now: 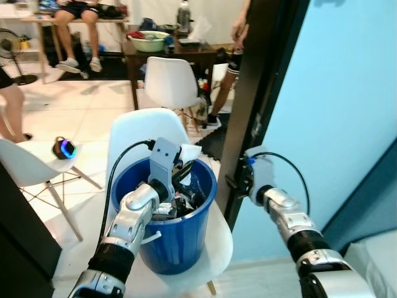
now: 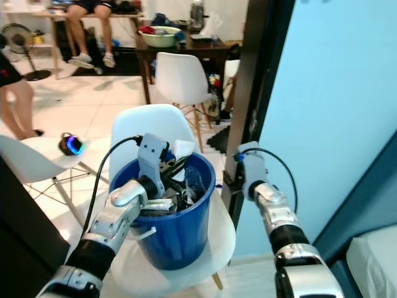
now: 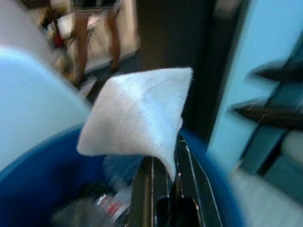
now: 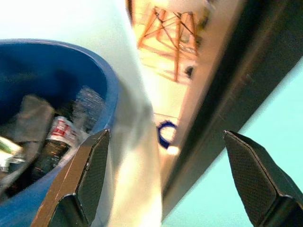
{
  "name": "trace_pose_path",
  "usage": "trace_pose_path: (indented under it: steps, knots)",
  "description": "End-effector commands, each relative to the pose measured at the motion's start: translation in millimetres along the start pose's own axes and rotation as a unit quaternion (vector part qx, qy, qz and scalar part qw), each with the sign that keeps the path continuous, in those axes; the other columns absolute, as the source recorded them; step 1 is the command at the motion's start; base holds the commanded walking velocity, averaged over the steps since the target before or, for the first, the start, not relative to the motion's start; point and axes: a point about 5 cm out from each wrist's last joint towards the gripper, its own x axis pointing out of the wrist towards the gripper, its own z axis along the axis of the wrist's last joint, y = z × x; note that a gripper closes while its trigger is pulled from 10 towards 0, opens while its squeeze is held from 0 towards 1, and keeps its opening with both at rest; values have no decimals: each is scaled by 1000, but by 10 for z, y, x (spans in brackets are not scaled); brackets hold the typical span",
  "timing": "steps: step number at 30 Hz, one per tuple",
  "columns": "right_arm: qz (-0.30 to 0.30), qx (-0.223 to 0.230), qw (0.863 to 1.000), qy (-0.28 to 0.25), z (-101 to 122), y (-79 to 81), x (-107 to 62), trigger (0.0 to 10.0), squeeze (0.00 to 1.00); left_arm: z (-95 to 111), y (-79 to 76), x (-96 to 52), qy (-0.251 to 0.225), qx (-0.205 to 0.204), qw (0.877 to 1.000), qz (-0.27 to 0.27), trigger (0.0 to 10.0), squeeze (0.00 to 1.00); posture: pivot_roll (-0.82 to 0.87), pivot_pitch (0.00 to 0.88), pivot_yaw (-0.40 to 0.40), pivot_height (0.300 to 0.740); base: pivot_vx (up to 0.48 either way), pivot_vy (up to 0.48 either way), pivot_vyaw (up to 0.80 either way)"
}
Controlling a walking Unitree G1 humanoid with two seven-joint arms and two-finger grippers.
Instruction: Clean up the room
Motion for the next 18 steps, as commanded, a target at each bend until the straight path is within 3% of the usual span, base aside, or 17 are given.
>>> trace_pose_path:
  steps: [1, 4, 8, 9, 10, 11, 18]
  knots:
    - [16, 2, 1000, -8, 49, 60, 15, 10000, 0, -69, 51, -15, 23, 11, 1000, 14, 10000, 0, -50, 0, -21, 740, 0, 0, 0]
    - [17, -1, 1000, -19, 115, 36, -11, 10000, 0, -227, 109, -25, 62, 7, 997, 39, 10000, 0, -59, 0, -15, 740, 0, 0, 0]
    - [13, -1, 1000, -20, 113, 16, -30, 10000, 0, -277, 88, -17, 71, 5, 997, 36, 10000, 0, -60, 0, -16, 740, 0, 0, 0]
    - [14, 1, 1000, -20, 101, 19, -45, 10000, 0, -298, 52, -1, 71, 3, 997, 25, 10000, 592, -61, 0, -16, 740, 0, 0, 0]
    - [14, 1, 1000, -20, 101, 19, -45, 10000, 0, -298, 52, -1, 71, 3, 997, 25, 10000, 592, -61, 0, -16, 740, 0, 0, 0]
    - [18, 2, 1000, -22, 93, 38, -56, 10000, 0, -312, 24, 22, 74, 9, 997, 17, 10000, 1000, -65, 0, -15, 740, 0, 0, 0]
    - [38, 9, 998, -46, 173, 120, -79, 10000, 0, -311, 45, 89, 68, 0, 997, 34, 10000, 1000, -74, 0, -15, 740, 0, 0, 0]
